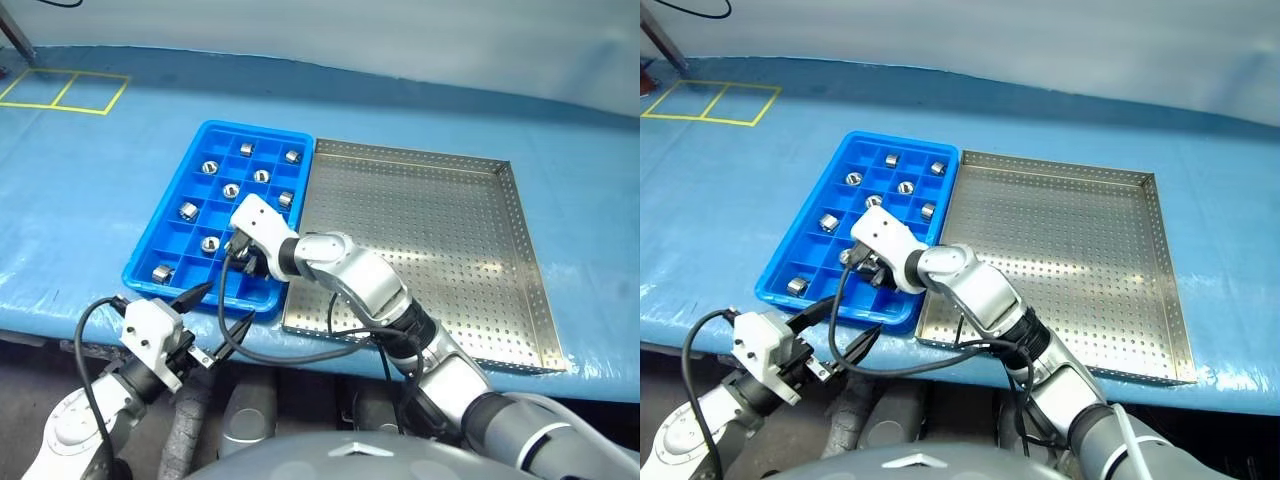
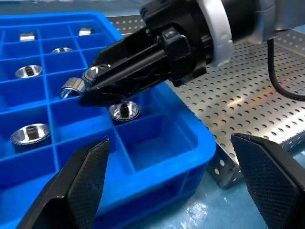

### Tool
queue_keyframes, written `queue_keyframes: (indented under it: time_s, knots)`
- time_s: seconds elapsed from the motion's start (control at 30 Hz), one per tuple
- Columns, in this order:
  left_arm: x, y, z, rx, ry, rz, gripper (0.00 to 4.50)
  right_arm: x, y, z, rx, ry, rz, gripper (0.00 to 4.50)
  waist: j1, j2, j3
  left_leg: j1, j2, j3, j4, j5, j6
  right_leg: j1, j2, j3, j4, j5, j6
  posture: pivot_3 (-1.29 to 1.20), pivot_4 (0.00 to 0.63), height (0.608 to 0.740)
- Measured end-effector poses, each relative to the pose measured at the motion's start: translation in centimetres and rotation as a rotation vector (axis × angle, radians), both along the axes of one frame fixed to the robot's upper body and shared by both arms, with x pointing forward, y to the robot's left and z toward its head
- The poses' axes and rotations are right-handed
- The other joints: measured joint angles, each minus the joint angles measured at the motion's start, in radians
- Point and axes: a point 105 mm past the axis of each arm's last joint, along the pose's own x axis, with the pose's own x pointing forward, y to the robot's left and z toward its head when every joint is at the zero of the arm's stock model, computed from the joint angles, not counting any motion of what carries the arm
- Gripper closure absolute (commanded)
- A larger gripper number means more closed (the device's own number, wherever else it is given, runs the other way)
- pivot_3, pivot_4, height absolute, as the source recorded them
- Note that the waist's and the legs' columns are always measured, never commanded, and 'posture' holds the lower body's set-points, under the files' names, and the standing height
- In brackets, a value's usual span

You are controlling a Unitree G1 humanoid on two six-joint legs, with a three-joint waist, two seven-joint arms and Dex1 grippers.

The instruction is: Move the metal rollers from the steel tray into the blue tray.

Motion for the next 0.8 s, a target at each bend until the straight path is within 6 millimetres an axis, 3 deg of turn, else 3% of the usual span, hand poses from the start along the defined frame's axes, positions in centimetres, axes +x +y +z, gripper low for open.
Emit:
queue_keyframes:
  time_s: [0.33, 0.4, 0.53, 0.63, 0.8]
  knots:
    - [-1.1, 0.6, -0.8, -0.003, -0.009, 0.011, 0.00, -0.8, 1.0, -2.0, -0.052, 0.025, 0.059, 2.79, 0.008, 0.000, 0.000, -0.001, 0.000, 0.000, -0.001, 0.000, 0.000, -0.002, 0.000, 0.000, 0.000, 0.000, -0.001, 0.41, 0.150, 0.740]
    - [-1.1, 0.7, -0.9, -0.004, -0.009, 0.006, 0.00, -0.7, 1.1, -2.2, -0.050, 0.030, 0.056, 2.04, 0.007, 0.000, 0.000, -0.001, 0.000, 0.001, -0.001, 0.000, -0.001, -0.002, 0.000, 0.000, 0.000, 0.000, -0.001, 0.40, 0.150, 0.740]
    - [-1.1, 0.8, -1.2, -0.006, -0.009, -0.003, 0.00, -0.5, 1.4, -1.9, -0.022, 0.034, 0.048, 1.04, 0.004, 0.000, 0.000, 0.000, 0.001, 0.001, -0.002, 0.000, -0.001, -0.001, 0.001, -0.001, 0.000, -0.001, -0.001, 0.38, 0.150, 0.740]
    - [-0.9, 0.8, -1.4, -0.009, -0.005, -0.025, 0.00, 0.0, 1.1, -2.0, -0.020, 0.040, 0.019, 0.04, 0.004, 0.000, 0.000, 0.000, 0.001, 0.001, -0.002, -0.001, -0.001, -0.002, 0.001, 0.000, 0.000, -0.001, -0.001, 0.36, 0.150, 0.740]
    - [0.1, 0.6, -1.2, -0.012, -0.032, -0.084, 0.00, 0.2, 0.1, -1.7, 0.013, -0.003, -0.020, 0.02, 0.004, 0.000, 0.000, -0.001, 0.001, 0.001, -0.002, -0.001, -0.002, -0.002, 0.000, -0.001, -0.001, -0.001, -0.001, 0.29, 0.150, 0.740]
